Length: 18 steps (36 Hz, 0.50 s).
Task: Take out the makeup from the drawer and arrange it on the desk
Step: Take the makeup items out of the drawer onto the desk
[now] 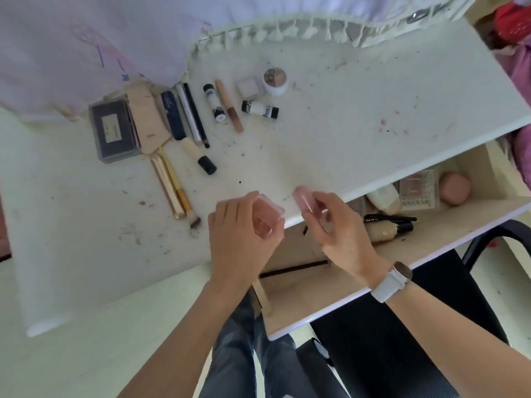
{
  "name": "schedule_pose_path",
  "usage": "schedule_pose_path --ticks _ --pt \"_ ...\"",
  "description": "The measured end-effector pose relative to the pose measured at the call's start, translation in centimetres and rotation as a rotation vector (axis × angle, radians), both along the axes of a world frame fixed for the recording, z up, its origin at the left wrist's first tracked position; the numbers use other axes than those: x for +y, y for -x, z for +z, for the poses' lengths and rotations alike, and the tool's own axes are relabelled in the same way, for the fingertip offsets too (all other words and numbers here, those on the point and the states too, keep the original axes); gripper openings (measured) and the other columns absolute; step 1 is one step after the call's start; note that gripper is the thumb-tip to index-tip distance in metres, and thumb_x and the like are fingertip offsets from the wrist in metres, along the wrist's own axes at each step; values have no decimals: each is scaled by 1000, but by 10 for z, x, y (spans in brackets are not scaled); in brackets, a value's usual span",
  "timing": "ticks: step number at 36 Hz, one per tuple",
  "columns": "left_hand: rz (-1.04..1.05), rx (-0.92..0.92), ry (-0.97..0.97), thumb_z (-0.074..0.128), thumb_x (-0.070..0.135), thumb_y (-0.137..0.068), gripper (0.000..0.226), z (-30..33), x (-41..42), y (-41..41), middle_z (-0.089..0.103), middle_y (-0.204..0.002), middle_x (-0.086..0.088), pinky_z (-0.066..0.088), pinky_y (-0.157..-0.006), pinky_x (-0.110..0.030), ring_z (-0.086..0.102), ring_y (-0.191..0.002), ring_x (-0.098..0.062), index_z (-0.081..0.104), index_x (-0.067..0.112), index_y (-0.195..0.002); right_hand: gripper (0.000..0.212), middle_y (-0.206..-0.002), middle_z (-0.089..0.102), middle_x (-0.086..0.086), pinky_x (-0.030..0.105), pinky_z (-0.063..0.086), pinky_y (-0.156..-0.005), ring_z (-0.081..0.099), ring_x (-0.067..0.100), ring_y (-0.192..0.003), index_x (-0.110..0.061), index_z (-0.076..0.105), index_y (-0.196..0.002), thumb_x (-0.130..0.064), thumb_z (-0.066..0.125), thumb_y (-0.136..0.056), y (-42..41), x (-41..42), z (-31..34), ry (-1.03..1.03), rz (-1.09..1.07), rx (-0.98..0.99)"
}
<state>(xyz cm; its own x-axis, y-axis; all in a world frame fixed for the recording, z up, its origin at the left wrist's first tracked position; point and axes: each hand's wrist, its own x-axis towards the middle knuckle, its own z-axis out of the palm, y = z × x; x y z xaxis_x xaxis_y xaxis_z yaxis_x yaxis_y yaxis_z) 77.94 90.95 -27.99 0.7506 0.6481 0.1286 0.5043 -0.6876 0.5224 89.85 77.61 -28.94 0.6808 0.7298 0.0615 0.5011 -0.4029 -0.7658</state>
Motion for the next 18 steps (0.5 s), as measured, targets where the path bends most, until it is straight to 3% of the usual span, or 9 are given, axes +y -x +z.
schedule_pose_path --ticks 4,9,18 --pt "167 77 80 63 46 -80 62 10 43 -20 60 -116 -8 39 -94 -42 49 -108 -28 45 17 -132 23 -91 62 -4 29 45 -71 52 13 -79 -13 60 -106 -28 56 -89 -11 58 5 85 -104 -78" --pt "133 165 12 55 49 -84 54 9 78 -46 60 -119 -9 32 -94 -42 49 -110 -30 49 19 -129 33 -104 60 2 27 40 -78 56 20 -94 -16 56 -119 -34 53 -92 -23 102 0 203 -128 -50" --pt "82 273 -114 53 49 -87 49 -6 92 -64 58 -113 -9 32 -88 -39 51 -106 -29 52 11 -119 38 -117 48 4 25 39 -77 57 22 -94 -16 52 -127 -32 53 -92 -25 110 -6 276 -110 -44"
